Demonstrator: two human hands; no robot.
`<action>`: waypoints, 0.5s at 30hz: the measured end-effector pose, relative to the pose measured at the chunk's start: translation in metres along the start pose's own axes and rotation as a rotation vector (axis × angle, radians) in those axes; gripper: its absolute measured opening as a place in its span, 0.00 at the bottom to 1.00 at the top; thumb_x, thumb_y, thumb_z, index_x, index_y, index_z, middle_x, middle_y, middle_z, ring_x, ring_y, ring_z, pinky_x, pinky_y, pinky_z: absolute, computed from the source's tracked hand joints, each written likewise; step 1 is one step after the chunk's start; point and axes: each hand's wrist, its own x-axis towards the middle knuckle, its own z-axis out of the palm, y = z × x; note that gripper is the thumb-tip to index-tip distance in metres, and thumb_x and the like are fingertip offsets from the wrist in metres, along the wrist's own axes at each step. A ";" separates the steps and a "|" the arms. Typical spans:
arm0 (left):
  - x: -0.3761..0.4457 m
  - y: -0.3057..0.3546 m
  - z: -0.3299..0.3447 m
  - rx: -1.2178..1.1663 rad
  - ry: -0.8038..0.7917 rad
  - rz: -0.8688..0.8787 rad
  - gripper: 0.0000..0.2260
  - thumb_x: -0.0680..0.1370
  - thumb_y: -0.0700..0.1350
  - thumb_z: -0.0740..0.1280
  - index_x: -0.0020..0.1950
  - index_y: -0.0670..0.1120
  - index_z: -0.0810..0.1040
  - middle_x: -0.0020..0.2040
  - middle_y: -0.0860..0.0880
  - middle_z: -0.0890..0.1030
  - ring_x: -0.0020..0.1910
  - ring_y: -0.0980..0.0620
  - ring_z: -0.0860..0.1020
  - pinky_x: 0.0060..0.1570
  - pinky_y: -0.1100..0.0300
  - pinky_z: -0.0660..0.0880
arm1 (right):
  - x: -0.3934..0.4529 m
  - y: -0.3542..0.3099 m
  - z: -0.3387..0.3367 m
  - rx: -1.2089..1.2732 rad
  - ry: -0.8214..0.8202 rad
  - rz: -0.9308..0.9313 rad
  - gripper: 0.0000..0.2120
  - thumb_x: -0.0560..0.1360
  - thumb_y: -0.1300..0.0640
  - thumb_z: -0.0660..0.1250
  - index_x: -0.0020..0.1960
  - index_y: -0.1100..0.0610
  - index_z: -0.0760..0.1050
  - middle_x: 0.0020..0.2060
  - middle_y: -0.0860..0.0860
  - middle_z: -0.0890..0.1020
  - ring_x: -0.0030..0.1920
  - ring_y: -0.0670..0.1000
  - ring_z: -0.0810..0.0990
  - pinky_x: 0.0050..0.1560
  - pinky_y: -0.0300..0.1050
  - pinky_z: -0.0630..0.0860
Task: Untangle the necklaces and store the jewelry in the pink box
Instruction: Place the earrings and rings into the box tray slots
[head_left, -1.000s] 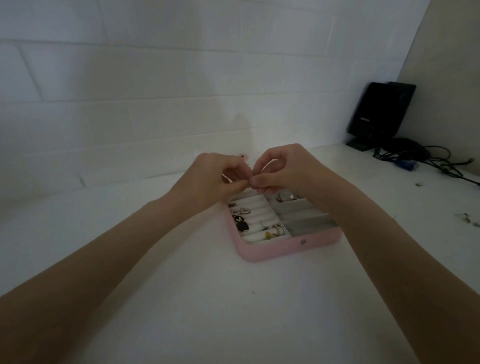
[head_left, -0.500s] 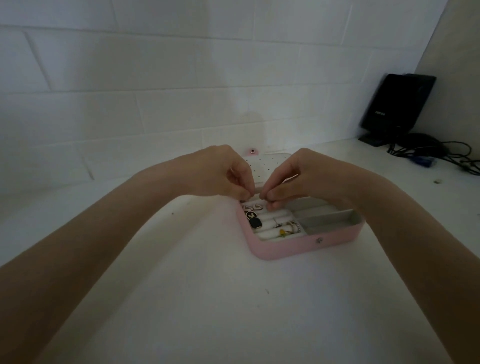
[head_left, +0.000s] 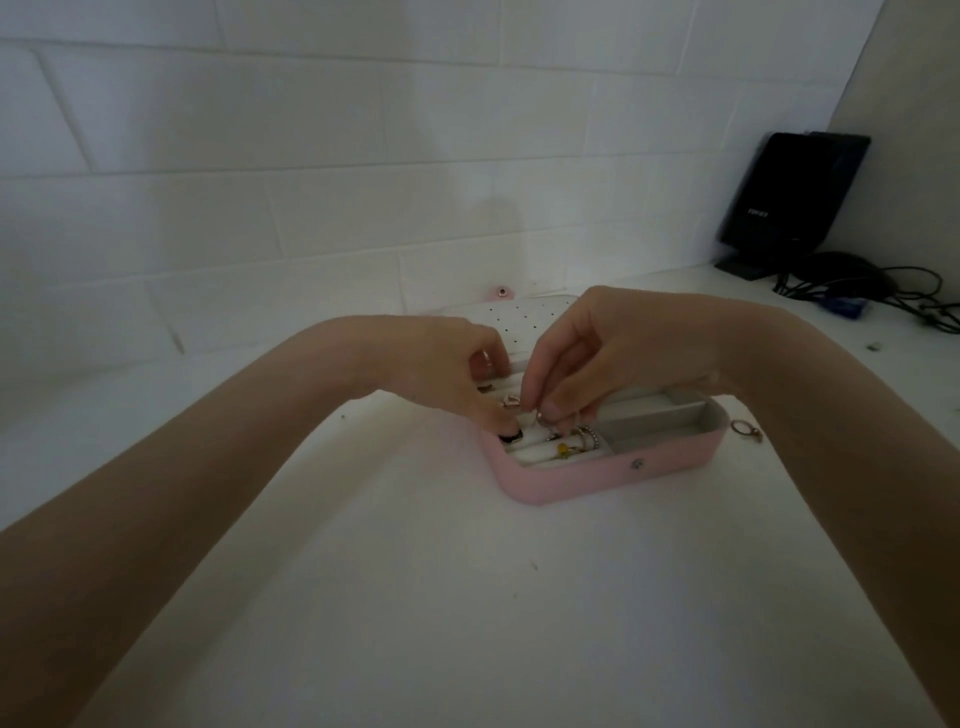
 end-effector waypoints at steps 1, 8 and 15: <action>-0.001 0.000 0.000 -0.014 0.002 -0.002 0.25 0.68 0.58 0.72 0.62 0.54 0.71 0.57 0.57 0.72 0.54 0.55 0.75 0.54 0.61 0.71 | -0.001 -0.001 0.001 -0.021 -0.033 0.002 0.07 0.69 0.70 0.70 0.43 0.60 0.82 0.34 0.55 0.83 0.33 0.45 0.81 0.35 0.32 0.75; 0.005 -0.013 -0.005 -0.394 0.103 0.029 0.12 0.74 0.47 0.69 0.56 0.46 0.76 0.48 0.49 0.80 0.41 0.55 0.80 0.46 0.62 0.79 | 0.007 0.007 -0.005 -0.015 0.290 -0.029 0.05 0.70 0.68 0.70 0.44 0.60 0.82 0.31 0.53 0.81 0.30 0.45 0.76 0.31 0.32 0.73; 0.012 -0.027 -0.002 -0.631 0.144 0.025 0.10 0.73 0.37 0.69 0.54 0.41 0.78 0.48 0.45 0.79 0.40 0.54 0.81 0.45 0.65 0.79 | 0.028 0.007 0.015 -0.108 0.366 -0.080 0.10 0.70 0.66 0.70 0.38 0.52 0.82 0.30 0.49 0.81 0.26 0.39 0.73 0.31 0.32 0.69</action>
